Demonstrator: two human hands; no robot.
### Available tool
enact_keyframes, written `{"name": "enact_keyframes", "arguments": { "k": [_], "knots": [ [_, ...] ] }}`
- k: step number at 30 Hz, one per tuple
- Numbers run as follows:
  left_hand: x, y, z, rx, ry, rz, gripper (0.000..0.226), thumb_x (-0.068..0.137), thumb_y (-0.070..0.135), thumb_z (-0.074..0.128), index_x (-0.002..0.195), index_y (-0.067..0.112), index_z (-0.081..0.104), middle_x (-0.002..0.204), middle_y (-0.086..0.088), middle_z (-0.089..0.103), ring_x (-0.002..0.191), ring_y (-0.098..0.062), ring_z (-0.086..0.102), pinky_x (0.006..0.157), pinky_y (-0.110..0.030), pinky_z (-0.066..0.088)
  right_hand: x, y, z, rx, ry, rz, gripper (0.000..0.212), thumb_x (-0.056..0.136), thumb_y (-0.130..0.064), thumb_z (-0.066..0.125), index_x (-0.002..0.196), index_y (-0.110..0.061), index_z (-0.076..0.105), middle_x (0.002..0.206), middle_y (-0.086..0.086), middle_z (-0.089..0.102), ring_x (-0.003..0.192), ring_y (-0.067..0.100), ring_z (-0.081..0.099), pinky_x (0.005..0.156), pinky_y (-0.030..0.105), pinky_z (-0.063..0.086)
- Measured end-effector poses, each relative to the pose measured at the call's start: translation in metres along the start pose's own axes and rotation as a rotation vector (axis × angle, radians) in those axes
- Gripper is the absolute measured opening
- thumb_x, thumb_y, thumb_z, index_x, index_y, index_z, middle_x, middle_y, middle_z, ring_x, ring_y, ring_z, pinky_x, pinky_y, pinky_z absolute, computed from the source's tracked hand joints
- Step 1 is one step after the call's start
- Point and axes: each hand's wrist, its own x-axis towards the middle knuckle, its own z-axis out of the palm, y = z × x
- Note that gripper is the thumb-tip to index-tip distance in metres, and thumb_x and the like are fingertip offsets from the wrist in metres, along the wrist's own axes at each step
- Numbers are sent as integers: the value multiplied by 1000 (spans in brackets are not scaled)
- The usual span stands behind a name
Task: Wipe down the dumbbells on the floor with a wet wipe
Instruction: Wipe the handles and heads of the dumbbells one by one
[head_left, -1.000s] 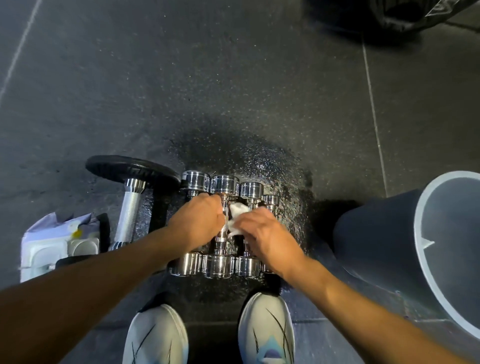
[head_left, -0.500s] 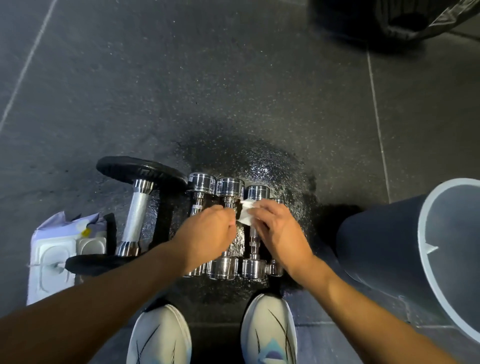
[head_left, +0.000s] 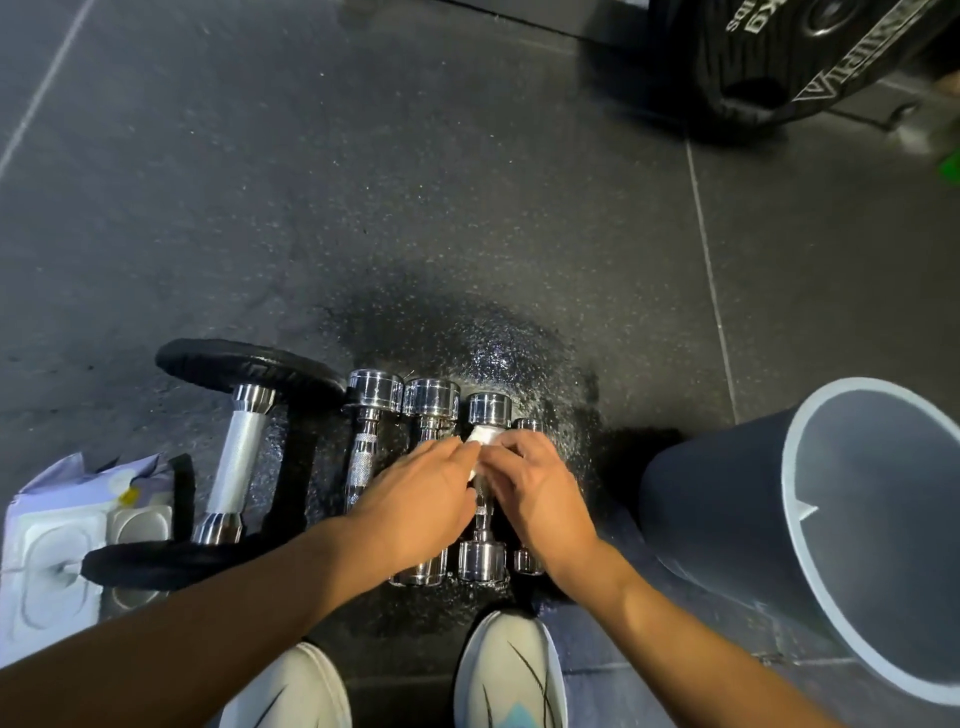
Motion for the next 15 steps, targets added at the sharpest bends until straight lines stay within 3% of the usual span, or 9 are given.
{"name": "enact_keyframes", "arguments": {
  "k": [3,6,10,13,15],
  "knots": [
    [0,1,-2,-60,12,-7,48,102,23,45,149,21,35,137,2,53,127,-12,46,109,-33,42,-6,3,11,133,61,32,3,96,-22,70,98,-24,70,104,4,64,91,20,62,79,33,56],
    [-4,3,-1,-75,-16,-12,35,102,24,46,136,23,43,117,2,59,108,-11,54,92,-28,50,-16,-2,10,68,51,20,12,96,-17,71,107,-18,76,103,-2,66,87,9,60,73,17,53],
    [-5,0,4,-123,-84,-23,21,102,24,50,123,22,53,98,5,63,78,-8,65,70,-30,59,-34,-9,1,98,-28,6,24,98,-23,60,117,-16,74,104,-3,67,82,10,64,68,23,60],
    [-4,1,7,-146,-67,-43,36,101,22,50,137,23,48,115,4,59,85,-7,62,80,-29,58,-25,-3,-2,40,-13,16,21,99,-23,65,116,-19,76,107,-6,72,91,12,59,74,27,56],
    [-2,8,7,-140,-58,-51,57,101,23,49,154,20,30,137,2,47,91,-8,58,89,-26,54,-5,2,-2,19,16,51,19,99,-23,66,113,-20,78,106,-8,74,91,11,56,75,26,52]
  ]
}}
